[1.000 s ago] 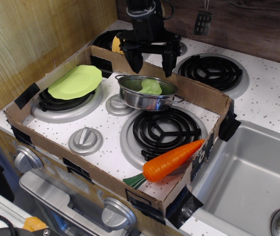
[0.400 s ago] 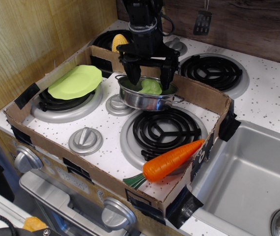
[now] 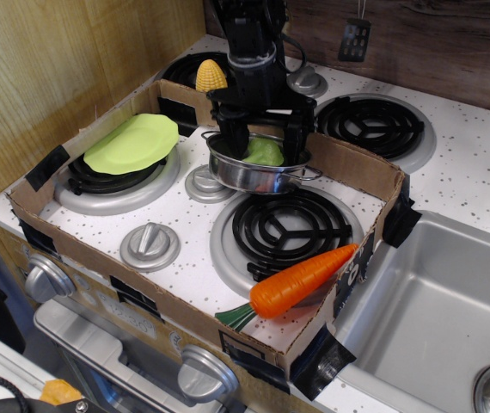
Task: Take broccoli out of pan
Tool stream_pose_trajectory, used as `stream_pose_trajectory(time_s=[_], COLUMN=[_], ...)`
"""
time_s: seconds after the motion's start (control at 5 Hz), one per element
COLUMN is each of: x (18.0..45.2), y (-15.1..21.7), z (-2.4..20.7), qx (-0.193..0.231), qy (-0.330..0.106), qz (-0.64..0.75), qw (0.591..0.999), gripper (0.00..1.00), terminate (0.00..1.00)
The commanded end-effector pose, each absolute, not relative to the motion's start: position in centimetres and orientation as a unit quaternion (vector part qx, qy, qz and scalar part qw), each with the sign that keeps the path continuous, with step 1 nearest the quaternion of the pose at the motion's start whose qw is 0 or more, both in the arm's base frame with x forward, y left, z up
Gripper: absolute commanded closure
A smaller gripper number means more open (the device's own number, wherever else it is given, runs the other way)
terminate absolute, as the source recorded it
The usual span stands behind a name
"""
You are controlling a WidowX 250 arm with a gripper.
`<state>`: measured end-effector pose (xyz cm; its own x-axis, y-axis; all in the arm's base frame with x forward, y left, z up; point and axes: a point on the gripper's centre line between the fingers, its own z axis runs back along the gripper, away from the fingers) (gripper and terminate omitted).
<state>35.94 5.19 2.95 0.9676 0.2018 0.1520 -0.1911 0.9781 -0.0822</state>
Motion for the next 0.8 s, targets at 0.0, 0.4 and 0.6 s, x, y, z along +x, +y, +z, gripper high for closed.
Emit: stream_pose_trajectory(time_s=[0.0, 0.4, 0.6], x=[36.28, 35.67, 35.52], y=[5.11, 5.01, 4.88], z=[4.05, 4.28, 4.53], qx=[-0.036, -0.028, -0.022], qy=[-0.095, -0.105, -0.11], qz=[0.101, 0.114, 0.112], qw=[0.99, 0.987, 0.987], gripper=[0.0, 1.0, 1.0], terminate=[0.0, 0.0, 0.0])
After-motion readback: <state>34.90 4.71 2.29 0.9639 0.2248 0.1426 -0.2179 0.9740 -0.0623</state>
